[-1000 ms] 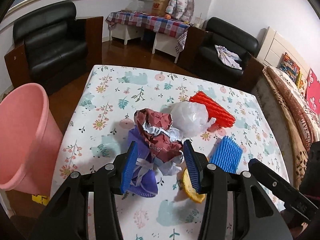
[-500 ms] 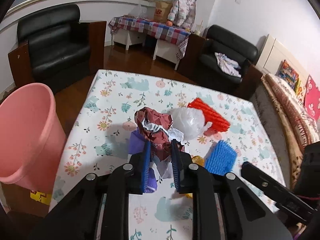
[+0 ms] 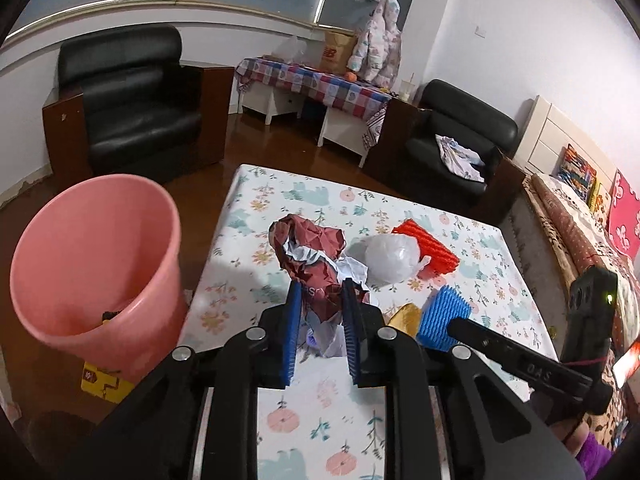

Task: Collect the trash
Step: 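Grasp the yellow sponge with the right gripper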

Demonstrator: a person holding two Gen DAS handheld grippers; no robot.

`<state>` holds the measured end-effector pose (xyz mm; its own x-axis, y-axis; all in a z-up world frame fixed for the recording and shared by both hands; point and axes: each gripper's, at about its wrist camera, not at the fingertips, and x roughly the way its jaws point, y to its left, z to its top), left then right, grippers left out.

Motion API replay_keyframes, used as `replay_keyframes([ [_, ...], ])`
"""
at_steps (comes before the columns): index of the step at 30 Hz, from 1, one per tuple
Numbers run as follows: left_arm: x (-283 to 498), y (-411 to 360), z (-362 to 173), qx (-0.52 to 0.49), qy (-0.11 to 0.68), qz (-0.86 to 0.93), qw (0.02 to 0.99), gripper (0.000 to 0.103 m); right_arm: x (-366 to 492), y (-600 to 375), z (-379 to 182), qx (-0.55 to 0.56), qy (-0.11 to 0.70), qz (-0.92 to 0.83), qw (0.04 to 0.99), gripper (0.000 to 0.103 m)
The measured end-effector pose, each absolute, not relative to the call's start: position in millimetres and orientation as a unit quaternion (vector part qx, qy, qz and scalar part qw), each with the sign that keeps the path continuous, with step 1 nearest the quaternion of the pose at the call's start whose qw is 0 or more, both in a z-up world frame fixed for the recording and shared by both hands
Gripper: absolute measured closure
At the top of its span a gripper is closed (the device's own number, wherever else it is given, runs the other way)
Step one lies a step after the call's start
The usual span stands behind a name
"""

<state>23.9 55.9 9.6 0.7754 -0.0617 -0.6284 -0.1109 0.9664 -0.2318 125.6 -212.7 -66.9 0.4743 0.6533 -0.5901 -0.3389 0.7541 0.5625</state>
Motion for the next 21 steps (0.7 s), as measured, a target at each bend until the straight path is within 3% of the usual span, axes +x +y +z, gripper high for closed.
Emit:
replay_keyframes([
  [7, 11.8, 68.1, 11.2, -0.149, 0.329, 0.021, 0.932, 0.083, 139.8, -183.5, -60.7, 0.139, 0.426, 0.286, 0.847, 0.055],
  [13, 7.4, 74.1, 10.6, -0.161, 0.328, 0.025, 0.93, 0.083, 153.1, -163.8, -71.2, 0.112, 0.451, 0.277, 0.841, 0.062],
  [21, 3.5, 83.6, 4.4, -0.171, 0.33, 0.033, 0.928, 0.083, 157.9, -160.3, -80.9, 0.11, 0.465, 0.268, 0.836, 0.094],
])
